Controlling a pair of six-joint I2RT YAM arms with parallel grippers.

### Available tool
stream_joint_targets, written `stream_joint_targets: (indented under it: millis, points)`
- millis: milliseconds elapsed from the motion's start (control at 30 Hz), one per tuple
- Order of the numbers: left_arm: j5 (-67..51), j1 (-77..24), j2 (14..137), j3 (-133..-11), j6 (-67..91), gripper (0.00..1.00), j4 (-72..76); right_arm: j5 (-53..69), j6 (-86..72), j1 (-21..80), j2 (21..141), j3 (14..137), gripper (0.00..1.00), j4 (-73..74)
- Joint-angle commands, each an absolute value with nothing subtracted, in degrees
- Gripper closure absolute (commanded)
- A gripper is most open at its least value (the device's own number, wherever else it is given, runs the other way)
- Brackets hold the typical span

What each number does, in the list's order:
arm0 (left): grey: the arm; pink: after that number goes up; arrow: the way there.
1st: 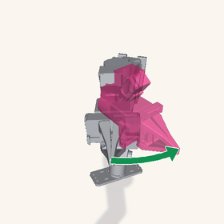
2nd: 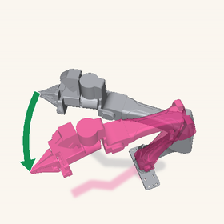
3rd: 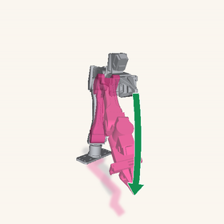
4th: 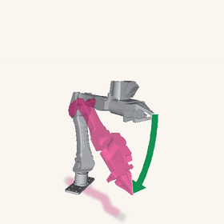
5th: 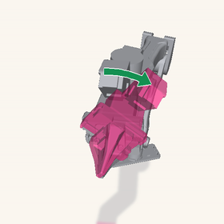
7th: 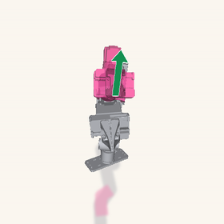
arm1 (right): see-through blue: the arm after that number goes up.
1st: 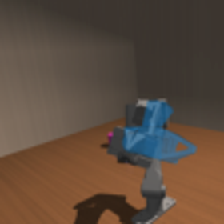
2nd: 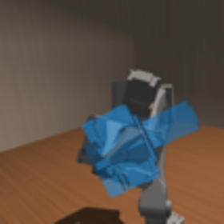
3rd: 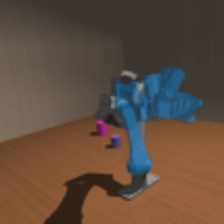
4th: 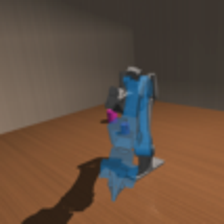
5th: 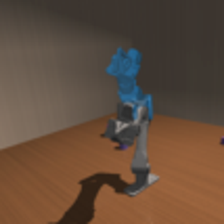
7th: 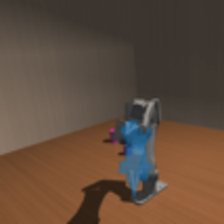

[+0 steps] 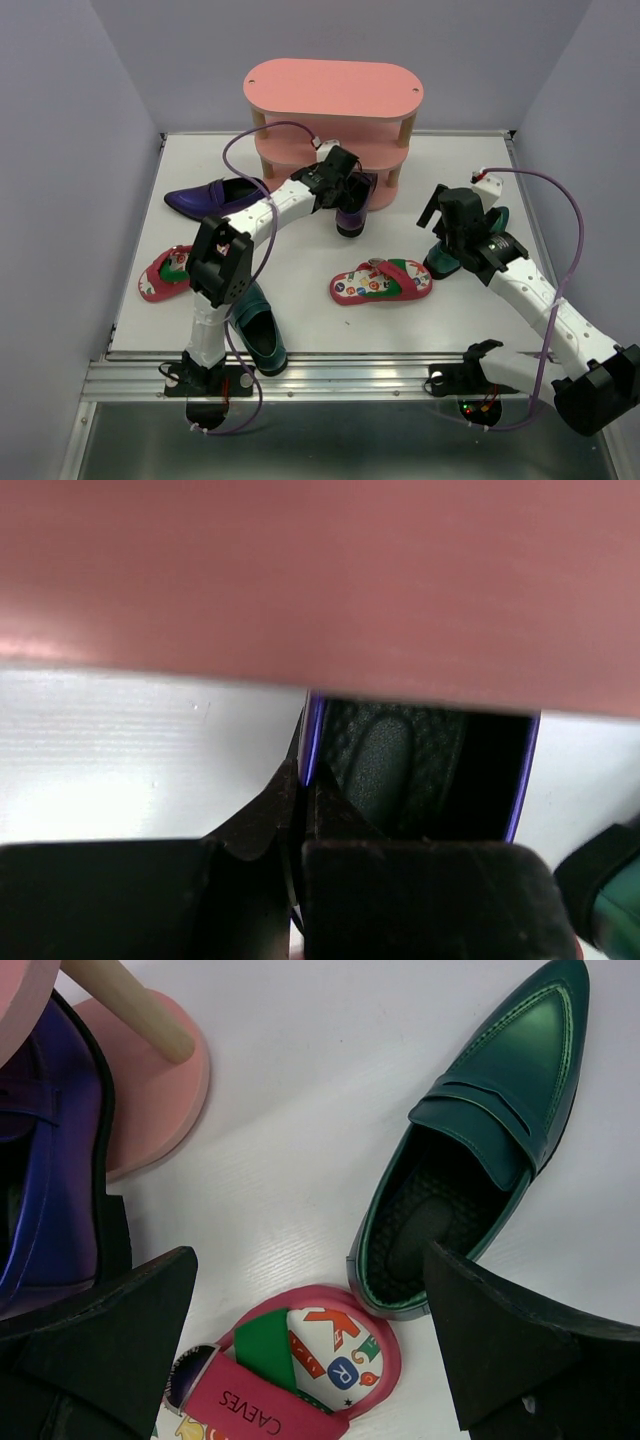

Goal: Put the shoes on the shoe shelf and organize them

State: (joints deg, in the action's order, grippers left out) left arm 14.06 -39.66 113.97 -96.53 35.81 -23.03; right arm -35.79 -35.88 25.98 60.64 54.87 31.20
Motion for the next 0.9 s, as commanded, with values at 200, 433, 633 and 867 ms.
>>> stream_joint_targets:
  millis: [200,433,633,867]
  points:
    - [19.34,-39.55,116.1,-105.56,37.53,1.0,-15.56,-37.79,-37.0,26.28,58.98,55.99,0.0,32.25]
    - [18.19,-39.55,117.95,-105.64,38.85,1.0,-13.18,-37.88,-37.35,26.28,58.62,55.72,0.0,32.87]
    - [19.68,-39.55,118.74,-107.22,39.02,1.0,-13.71,-38.14,-37.71,26.28,58.53,55.72,0.0,33.14]
    - [19.6,-39.55,120.59,-109.96,39.46,0.5,-18.81,-37.44,-38.23,26.28,59.5,55.81,0.0,33.22]
